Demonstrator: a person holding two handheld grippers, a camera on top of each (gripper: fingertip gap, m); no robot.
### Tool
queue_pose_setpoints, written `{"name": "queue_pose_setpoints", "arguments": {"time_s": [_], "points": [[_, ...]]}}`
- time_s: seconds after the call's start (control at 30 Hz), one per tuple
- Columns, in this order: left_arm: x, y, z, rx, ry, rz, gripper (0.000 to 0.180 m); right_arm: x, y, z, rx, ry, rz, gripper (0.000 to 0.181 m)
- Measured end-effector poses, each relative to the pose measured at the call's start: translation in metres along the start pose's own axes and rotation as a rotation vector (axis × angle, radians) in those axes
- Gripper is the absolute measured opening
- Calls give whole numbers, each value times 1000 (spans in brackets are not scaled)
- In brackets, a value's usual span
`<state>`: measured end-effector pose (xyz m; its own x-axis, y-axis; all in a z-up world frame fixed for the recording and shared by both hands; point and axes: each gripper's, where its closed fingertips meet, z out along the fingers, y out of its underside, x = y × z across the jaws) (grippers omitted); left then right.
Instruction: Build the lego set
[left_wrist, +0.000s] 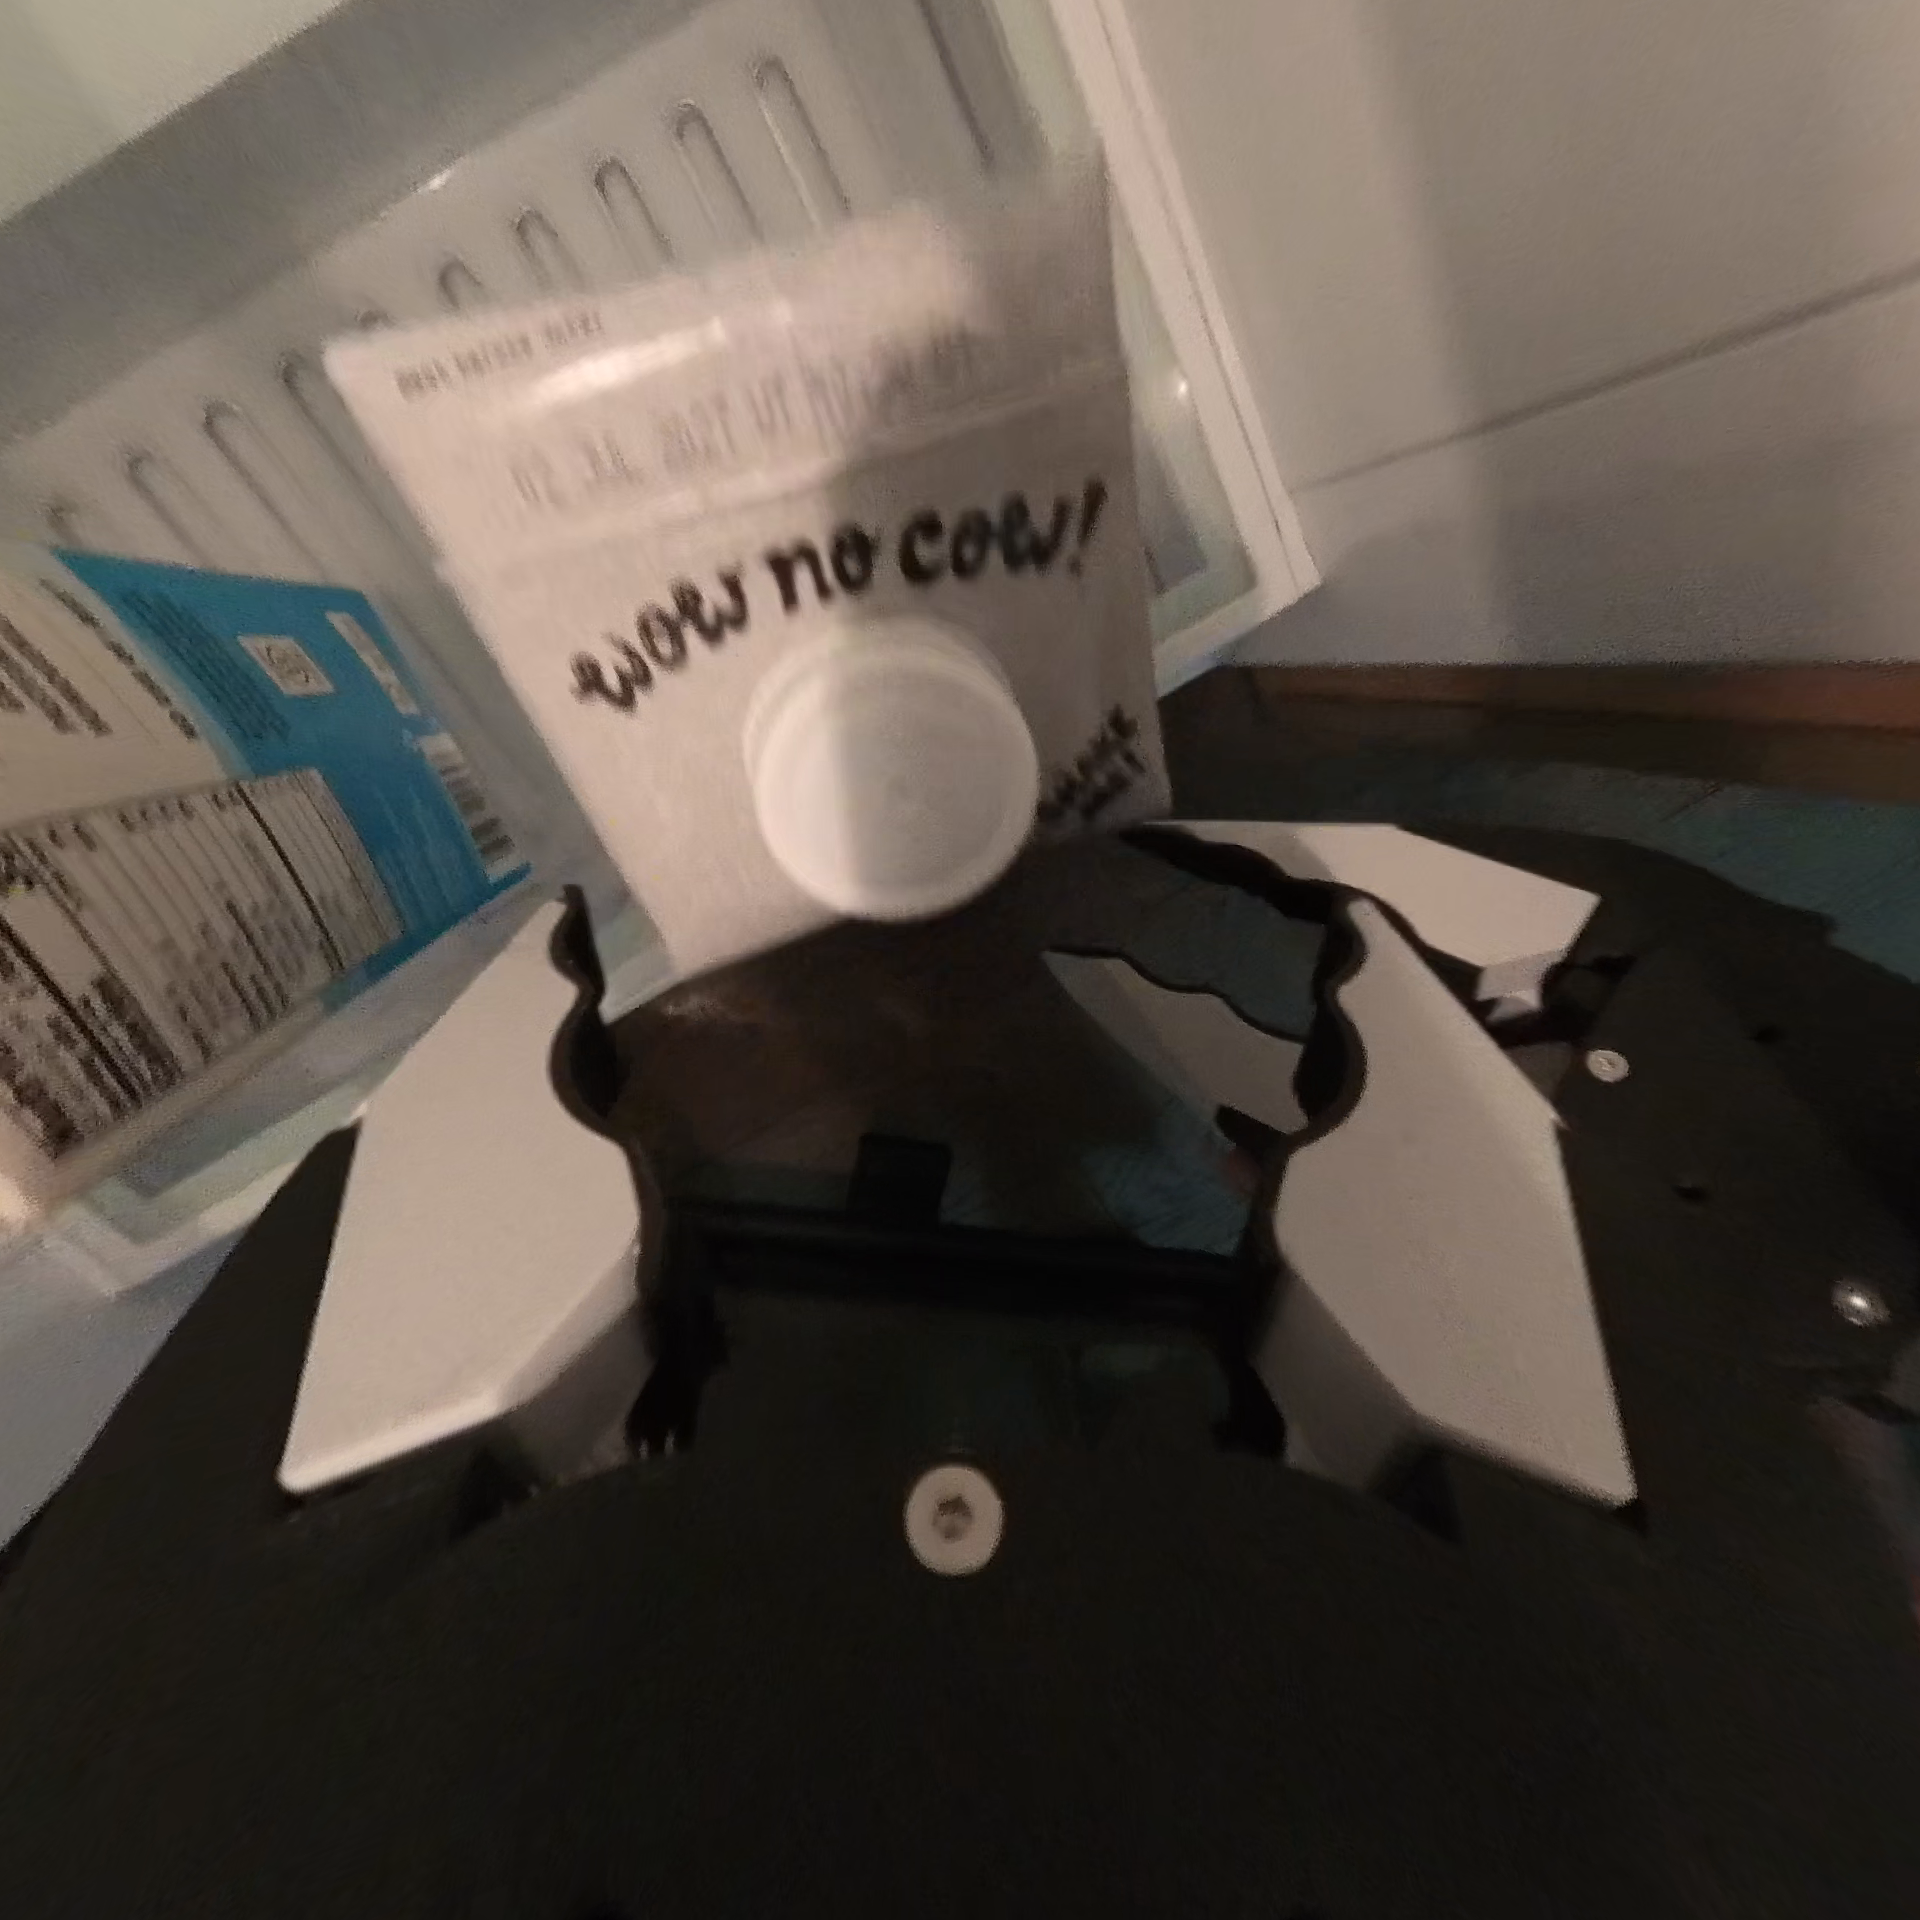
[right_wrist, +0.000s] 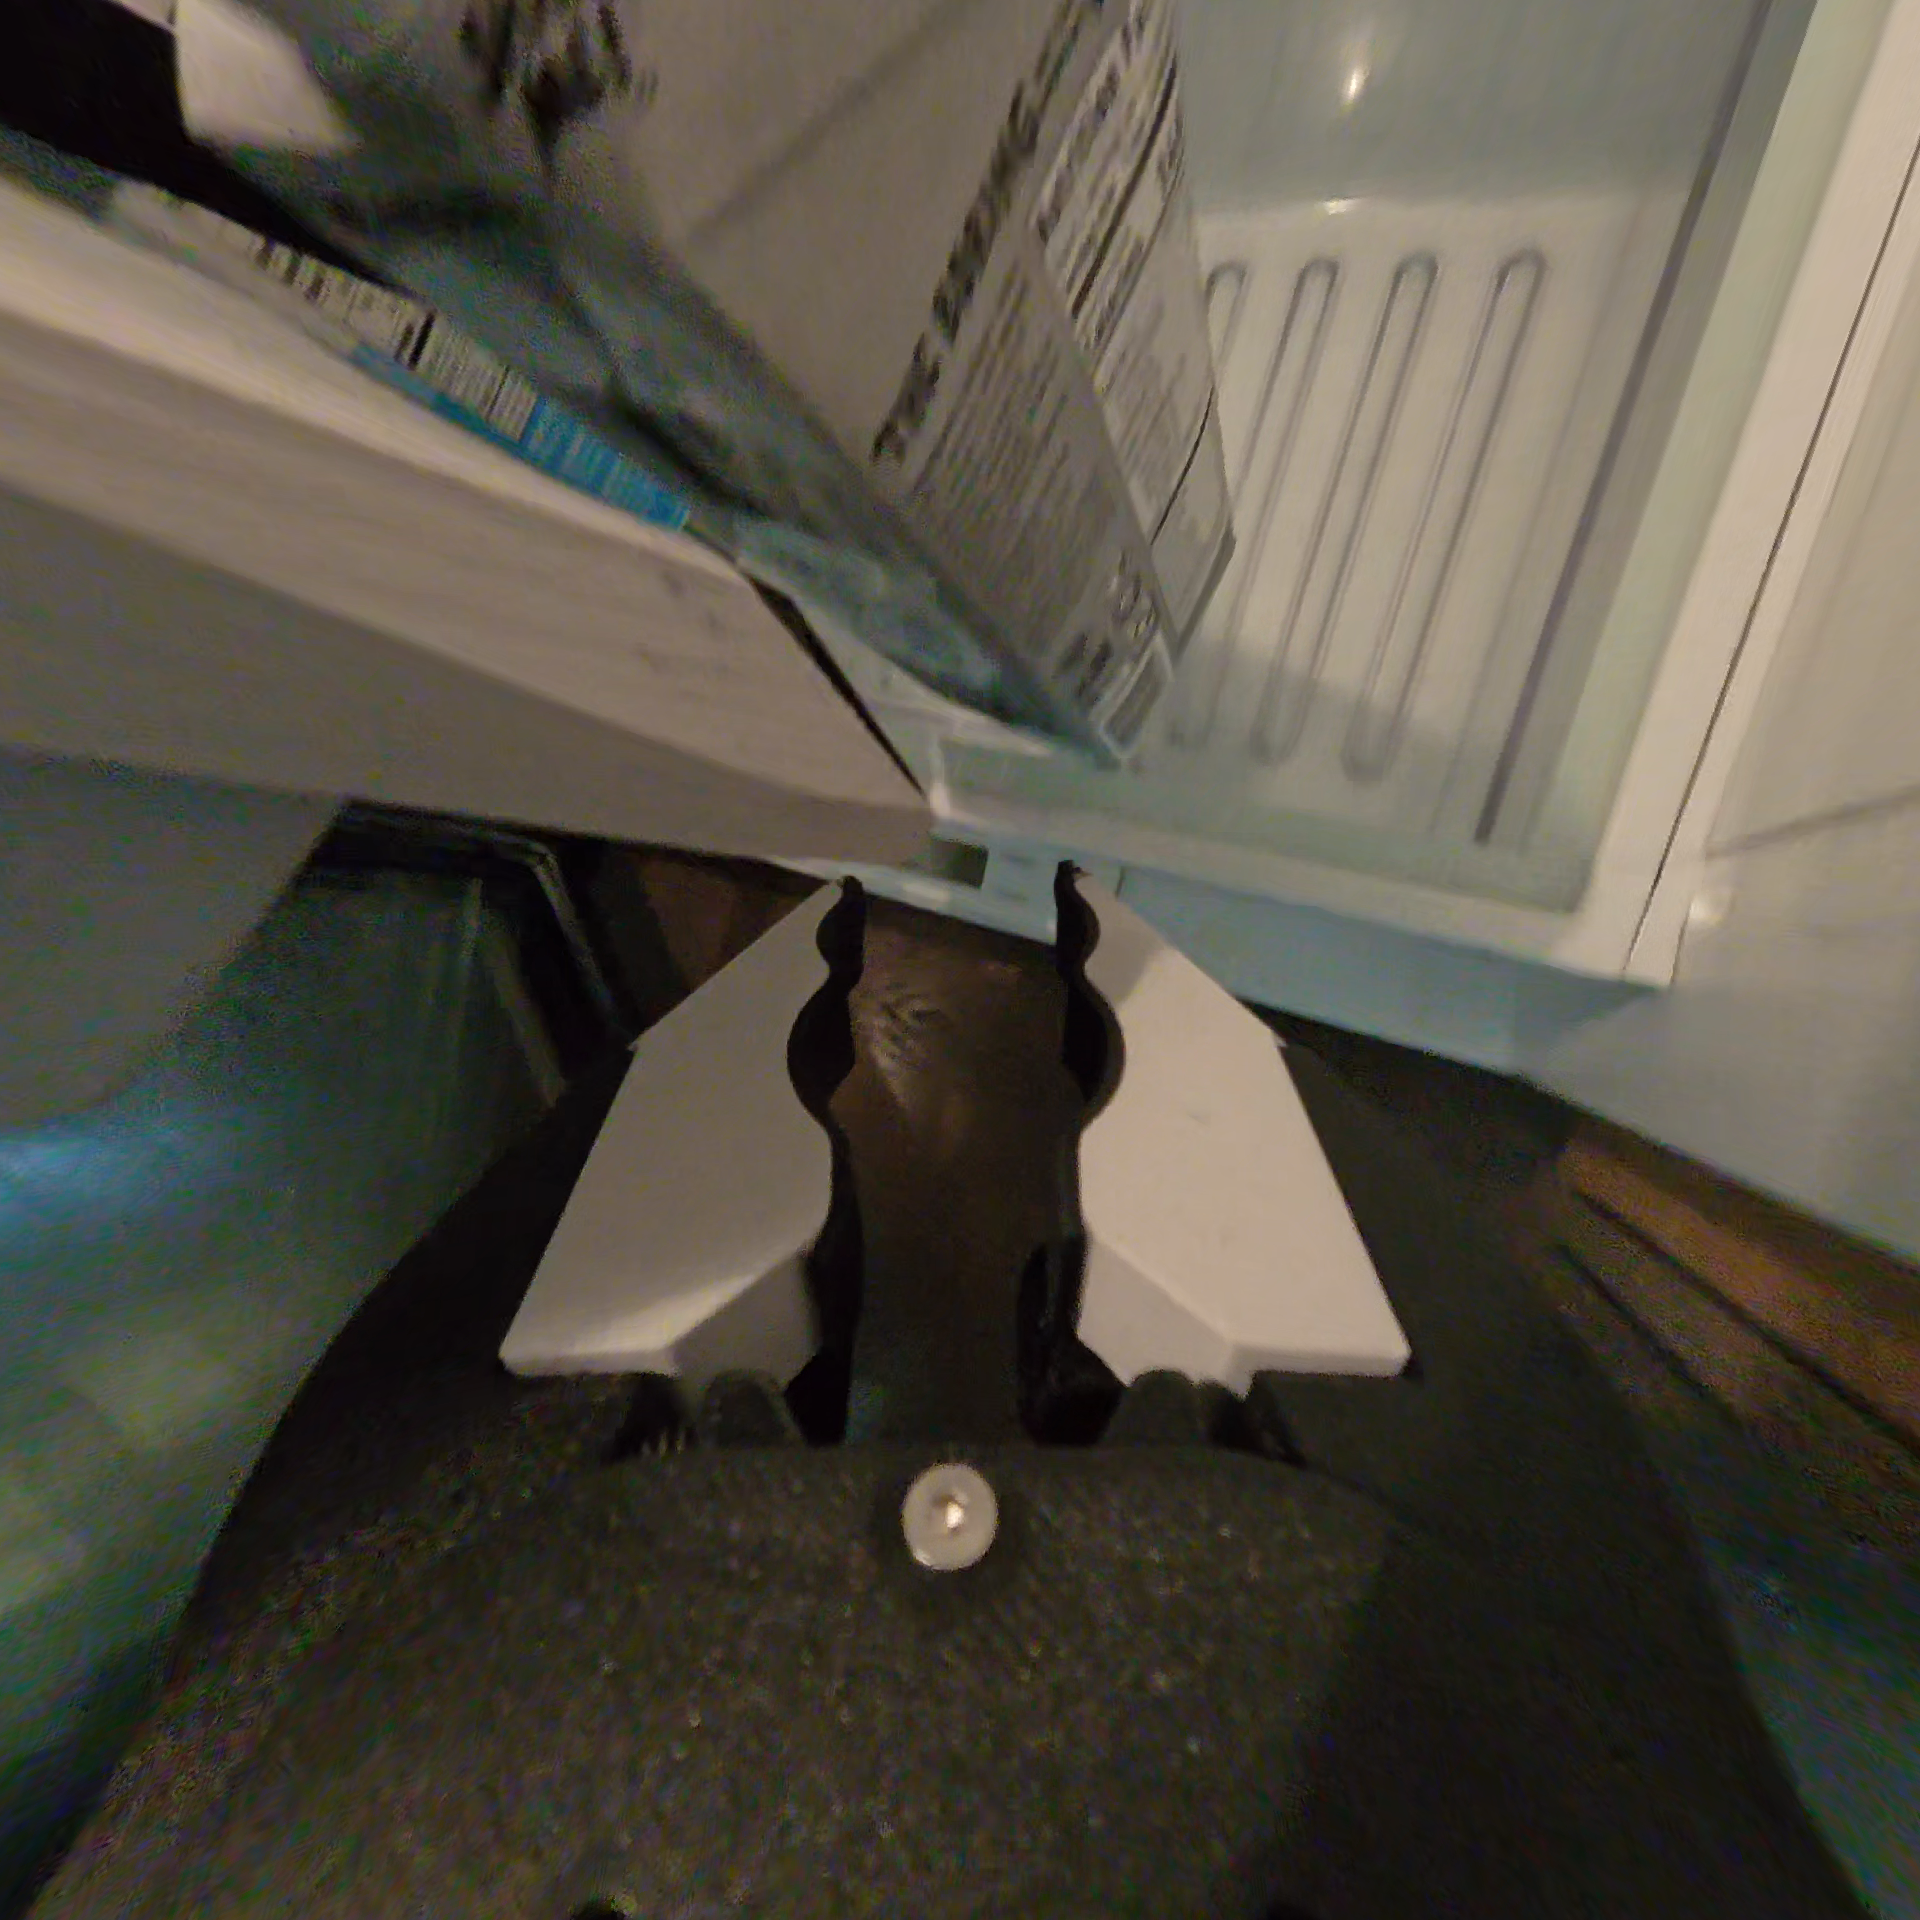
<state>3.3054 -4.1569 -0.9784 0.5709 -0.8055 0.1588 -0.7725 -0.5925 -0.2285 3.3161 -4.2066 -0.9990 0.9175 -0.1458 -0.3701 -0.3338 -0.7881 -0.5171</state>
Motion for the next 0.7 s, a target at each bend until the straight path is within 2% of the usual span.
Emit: {"name": "queue_pose_setpoints", "arguments": {"time_s": [0.1, 0.23, 0.33, 0.4, 0.47, 0.57, 0.63, 0.7], "points": [[11, 36, -4, -126, -24, -22, 151, -8, 30, -14, -49, -16, 1, 42], [32, 93, -16, -312, -35, -26, 150, -28, 66, -43, -116, -57, -22, 42], [60, 143, -33, -514, 6, -20, 148, -42, 98, -75, -176, -80, -49, 43], [90, 168, -50, -617, 81, -19, 136, -51, 121, -103, -200, -99, -39, 50], [113, 187, -72, -700, 104, 45, 134, -64, 146, -134, -226, -124, -17, 46], [172, 206, -115, -800, 255, 95, 107, -76, 162, -193, -188, -113, -5, 44], [209, 211, -152, -848, 343, 164, 100, -80, 165, -239, -145, -118, 48, 44], [246, 211, -194, -858, 454, 263, 78, -84, 160, -290, -64, -128, 101, 43]]}}
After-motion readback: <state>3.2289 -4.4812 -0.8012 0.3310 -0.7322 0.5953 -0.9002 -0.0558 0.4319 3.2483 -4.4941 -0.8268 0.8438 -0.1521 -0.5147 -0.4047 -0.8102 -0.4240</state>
